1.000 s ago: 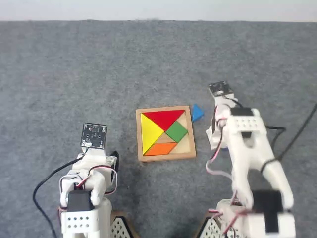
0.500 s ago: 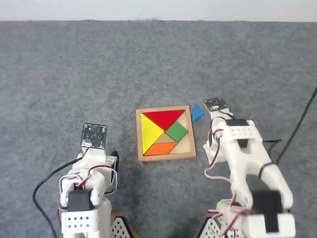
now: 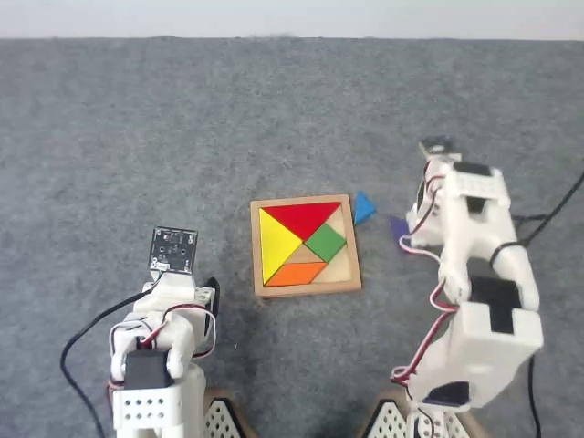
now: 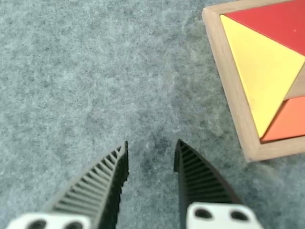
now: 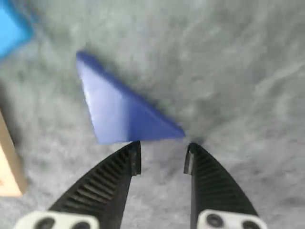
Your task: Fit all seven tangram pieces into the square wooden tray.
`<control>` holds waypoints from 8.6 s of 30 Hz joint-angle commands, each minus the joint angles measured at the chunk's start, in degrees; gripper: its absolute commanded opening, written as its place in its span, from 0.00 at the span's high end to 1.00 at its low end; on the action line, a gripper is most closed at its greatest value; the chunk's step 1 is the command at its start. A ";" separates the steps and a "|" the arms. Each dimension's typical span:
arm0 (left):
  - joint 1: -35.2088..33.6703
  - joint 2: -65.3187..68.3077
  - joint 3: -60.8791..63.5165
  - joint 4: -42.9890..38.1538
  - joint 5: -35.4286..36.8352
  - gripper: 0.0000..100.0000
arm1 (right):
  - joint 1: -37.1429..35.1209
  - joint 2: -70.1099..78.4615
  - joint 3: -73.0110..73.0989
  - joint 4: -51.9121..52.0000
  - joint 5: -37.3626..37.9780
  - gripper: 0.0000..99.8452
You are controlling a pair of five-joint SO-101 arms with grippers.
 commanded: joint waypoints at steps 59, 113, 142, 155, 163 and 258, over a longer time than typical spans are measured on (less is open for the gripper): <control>0.09 -1.58 -0.48 0.53 -0.35 0.85 | 0.66 9.89 -22.95 6.90 -72.00 0.83; 0.09 -1.58 -0.48 0.53 -0.35 0.85 | -3.91 17.89 -25.41 4.53 -52.66 0.99; 0.09 -1.58 -0.48 0.53 -0.35 0.85 | -11.74 13.76 -31.12 16.40 -1.14 0.99; 0.09 -1.58 -0.48 0.53 -0.35 0.85 | -15.25 -17.54 10.55 -5.67 -33.49 0.76; 0.09 -1.58 -0.48 0.53 -0.35 0.85 | -13.41 -11.03 7.03 -7.34 -49.58 0.71; 0.09 -1.58 -0.48 0.53 -0.35 0.85 | -12.79 7.16 -12.13 4.09 -9.14 0.74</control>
